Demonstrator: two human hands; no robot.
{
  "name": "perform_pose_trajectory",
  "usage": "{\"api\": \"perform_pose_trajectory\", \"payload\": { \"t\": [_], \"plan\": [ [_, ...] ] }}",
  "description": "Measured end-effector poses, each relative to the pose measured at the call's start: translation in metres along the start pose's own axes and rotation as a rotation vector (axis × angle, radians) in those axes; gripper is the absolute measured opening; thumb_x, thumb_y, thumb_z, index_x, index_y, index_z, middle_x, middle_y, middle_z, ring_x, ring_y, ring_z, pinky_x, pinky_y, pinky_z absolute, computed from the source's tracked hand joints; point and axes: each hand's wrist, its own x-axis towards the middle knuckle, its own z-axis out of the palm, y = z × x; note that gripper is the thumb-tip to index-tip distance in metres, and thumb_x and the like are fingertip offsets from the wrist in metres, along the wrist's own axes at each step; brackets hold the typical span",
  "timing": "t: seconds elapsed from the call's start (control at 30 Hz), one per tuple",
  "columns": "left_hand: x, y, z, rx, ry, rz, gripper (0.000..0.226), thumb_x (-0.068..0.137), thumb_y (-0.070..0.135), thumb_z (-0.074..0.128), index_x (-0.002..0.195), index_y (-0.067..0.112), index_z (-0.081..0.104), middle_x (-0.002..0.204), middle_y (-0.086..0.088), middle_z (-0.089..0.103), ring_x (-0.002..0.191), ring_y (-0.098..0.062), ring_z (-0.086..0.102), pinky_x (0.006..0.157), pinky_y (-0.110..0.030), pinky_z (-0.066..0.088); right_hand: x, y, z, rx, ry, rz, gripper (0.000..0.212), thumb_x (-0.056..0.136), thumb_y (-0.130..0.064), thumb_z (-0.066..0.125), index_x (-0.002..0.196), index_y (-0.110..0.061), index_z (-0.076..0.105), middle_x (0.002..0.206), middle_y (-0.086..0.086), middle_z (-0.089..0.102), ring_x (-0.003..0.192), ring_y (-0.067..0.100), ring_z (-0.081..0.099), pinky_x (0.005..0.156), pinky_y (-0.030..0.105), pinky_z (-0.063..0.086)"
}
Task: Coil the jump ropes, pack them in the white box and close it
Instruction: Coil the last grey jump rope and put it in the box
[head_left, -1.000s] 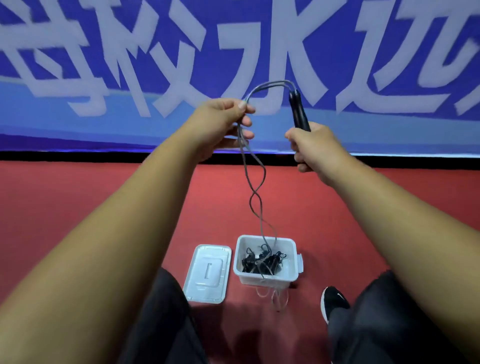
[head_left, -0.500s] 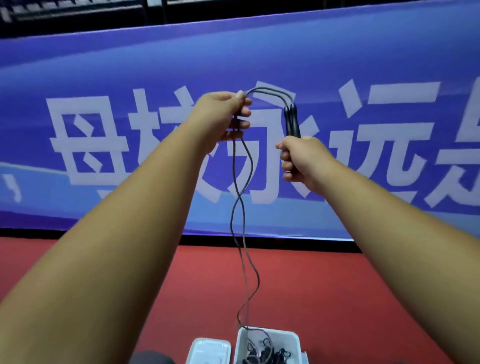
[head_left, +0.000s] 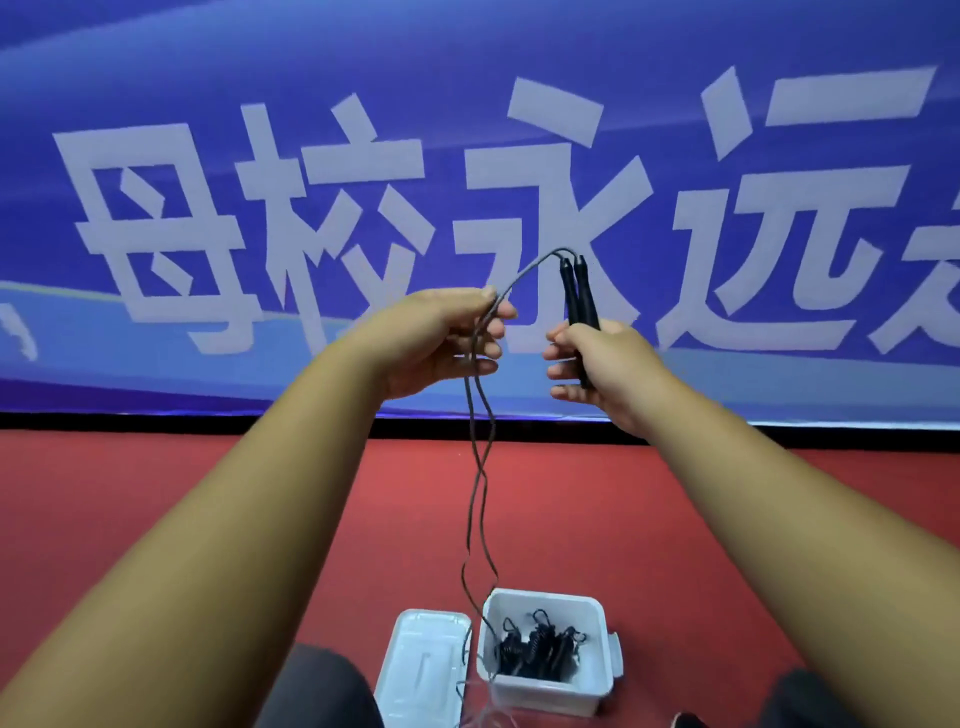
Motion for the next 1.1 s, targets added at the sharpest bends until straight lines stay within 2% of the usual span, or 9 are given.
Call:
{"api": "perform_pose_trajectory", "payload": {
  "t": [0.07,0.27,0.47,0.57,0.63,0.7,0.8,0.97,1.1],
  "plan": [
    [0.006,-0.025,0.0,-0.056,0.002,-0.009,0.029,0.106,0.031,0.058,0.111,0.011,0.078,0.097,-0.002,0.071,0.082,-0.016,0.065,0.092,-0.037,0.059,0.005,0.026,0.0,0.019,-0.023,0.051,0.016,0.102,-0.019,0.059,0.109,-0.011,0.071,0.096,0.007,0.076,0.077,0.02,0.073,0.073,0.04,0.064],
    [0.024,-0.09,0.005,-0.133,-0.101,-0.099,0.031,0.102,0.022,0.064,0.13,0.014,0.071,0.092,-0.001,0.066,0.079,-0.013,0.063,0.087,-0.03,0.056,0.015,0.101,-0.001,0.132,-0.05,0.183,0.02,0.108,-0.013,0.051,0.116,-0.009,0.068,0.11,0.019,0.079,0.099,0.032,0.079,0.088,0.048,0.063],
    [0.037,-0.148,0.016,-0.205,-0.084,-0.216,0.025,0.097,0.009,0.065,0.121,0.005,0.071,0.095,-0.004,0.074,0.08,-0.011,0.071,0.08,-0.025,0.059,0.015,0.169,0.001,0.26,-0.062,0.3,0.025,0.108,-0.01,0.05,0.126,-0.001,0.066,0.111,0.019,0.079,0.104,0.037,0.077,0.096,0.053,0.06],
    [0.042,-0.169,0.019,-0.206,-0.07,-0.274,0.033,0.103,0.023,0.06,0.129,0.003,0.069,0.092,-0.002,0.073,0.081,-0.011,0.07,0.078,-0.025,0.059,0.013,0.199,0.006,0.324,-0.065,0.386,0.023,0.108,-0.01,0.05,0.124,-0.004,0.064,0.106,0.02,0.079,0.097,0.037,0.078,0.092,0.052,0.062],
    [0.045,-0.18,0.019,-0.183,-0.082,-0.327,0.041,0.106,0.036,0.055,0.13,0.005,0.068,0.091,-0.003,0.073,0.079,-0.014,0.07,0.074,-0.027,0.06,0.012,0.215,0.007,0.344,-0.083,0.441,0.024,0.107,-0.012,0.053,0.126,-0.004,0.064,0.11,0.022,0.077,0.103,0.042,0.077,0.087,0.051,0.064],
    [0.048,-0.189,0.019,-0.179,-0.101,-0.384,0.049,0.107,0.048,0.048,0.127,0.007,0.066,0.093,-0.007,0.074,0.079,-0.019,0.072,0.074,-0.031,0.061,0.013,0.225,0.008,0.353,-0.119,0.493,0.028,0.106,-0.017,0.056,0.127,-0.003,0.067,0.116,0.023,0.075,0.109,0.046,0.074,0.094,0.053,0.061],
    [0.051,-0.201,0.017,-0.201,-0.074,-0.447,0.063,0.106,0.063,0.034,0.12,0.008,0.063,0.096,-0.012,0.076,0.079,-0.023,0.074,0.072,-0.033,0.063,0.015,0.23,0.01,0.366,-0.131,0.562,0.028,0.107,-0.026,0.054,0.119,-0.006,0.068,0.11,0.019,0.076,0.11,0.046,0.074,0.102,0.058,0.056],
    [0.058,-0.22,0.006,-0.267,-0.027,-0.489,0.082,0.103,0.073,0.024,0.129,0.003,0.056,0.11,-0.021,0.076,0.092,-0.029,0.077,0.069,-0.035,0.063,0.015,0.235,0.013,0.359,-0.148,0.635,0.067,0.101,-0.067,0.051,0.124,-0.008,0.072,0.119,0.024,0.075,0.107,0.047,0.074,0.099,0.058,0.057],
    [0.065,-0.227,-0.003,-0.24,-0.036,-0.522,0.088,0.101,0.077,0.015,0.127,0.001,0.053,0.114,-0.026,0.074,0.097,-0.036,0.076,0.069,-0.036,0.061,0.015,0.238,0.017,0.325,-0.196,0.669,0.092,0.092,-0.086,0.042,0.128,-0.006,0.07,0.118,0.023,0.076,0.104,0.045,0.075,0.096,0.056,0.059]
  ]
}}
